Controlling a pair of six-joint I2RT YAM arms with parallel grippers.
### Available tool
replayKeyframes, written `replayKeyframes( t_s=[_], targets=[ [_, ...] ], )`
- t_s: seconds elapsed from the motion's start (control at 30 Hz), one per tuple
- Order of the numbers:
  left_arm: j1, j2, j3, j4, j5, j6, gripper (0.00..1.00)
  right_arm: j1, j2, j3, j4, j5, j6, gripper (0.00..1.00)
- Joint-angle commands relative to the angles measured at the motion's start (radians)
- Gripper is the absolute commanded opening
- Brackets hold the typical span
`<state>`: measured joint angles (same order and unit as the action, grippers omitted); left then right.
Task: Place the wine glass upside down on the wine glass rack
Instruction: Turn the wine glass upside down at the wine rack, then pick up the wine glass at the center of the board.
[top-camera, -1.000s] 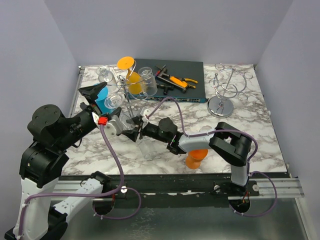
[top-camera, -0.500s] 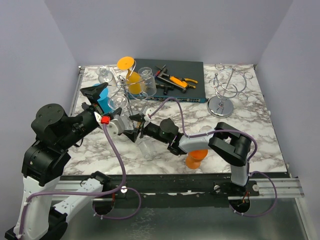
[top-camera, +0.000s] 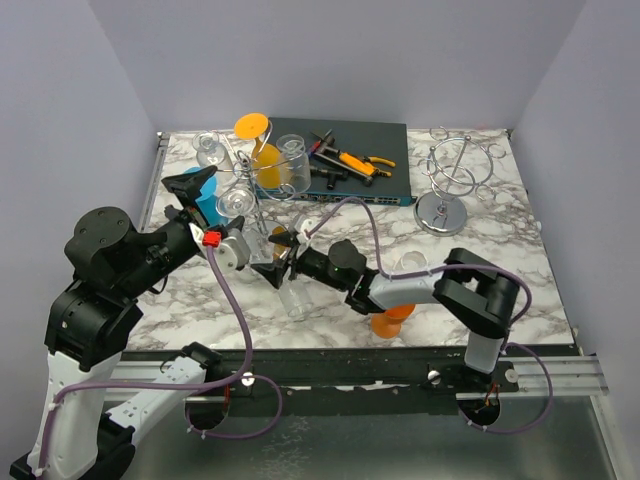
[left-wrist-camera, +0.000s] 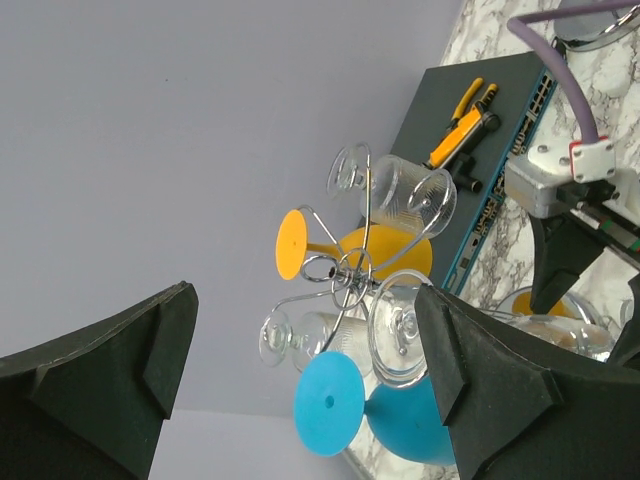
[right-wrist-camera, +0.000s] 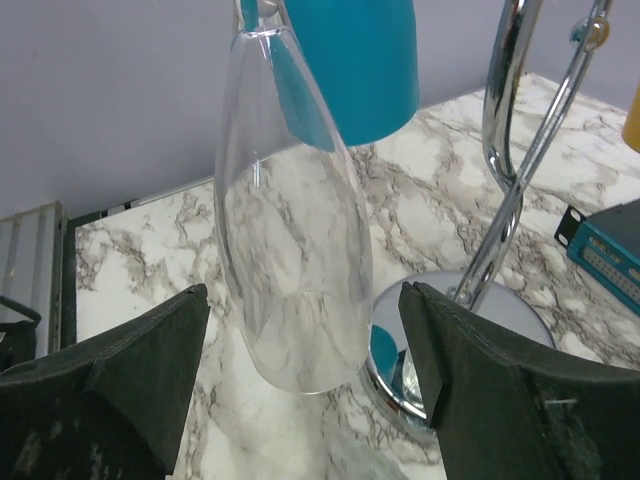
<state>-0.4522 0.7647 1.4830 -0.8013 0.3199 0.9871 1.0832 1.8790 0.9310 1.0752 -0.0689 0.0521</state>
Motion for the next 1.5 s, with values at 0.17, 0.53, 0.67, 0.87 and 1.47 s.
replayKeyframes(
  t_s=[0.17, 0.53, 0.67, 0.87, 1.47],
  targets=[
    [-0.002, 0.007, -0.003, 0.02, -0.017, -0.197, 0.99, 0.009, -0.314, -0.079, -0.612, 0.16, 0.189, 0.82],
    [-0.002, 0.009, -0.01, 0.02, 0.013, -0.254, 0.99, 0.016, -0.192, 0.144, -1.212, 0.047, 0.32, 1.0],
    [-0.002, 0.007, 0.001, 0.021, 0.011, -0.255, 0.99, 0.017, -0.125, 0.2, -1.261, 0.096, 0.342, 1.0],
    [-0.002, -0.007, -0.004, 0.02, 0.01, -0.254, 0.99, 0.028, -0.014, 0.266, -1.324, 0.144, 0.37, 1.0],
    [-0.002, -0.002, -0.017, 0.021, 0.026, -0.262, 0.99, 0.041, -0.241, 0.037, -1.087, 0.204, 0.218, 0.57]
  ],
)
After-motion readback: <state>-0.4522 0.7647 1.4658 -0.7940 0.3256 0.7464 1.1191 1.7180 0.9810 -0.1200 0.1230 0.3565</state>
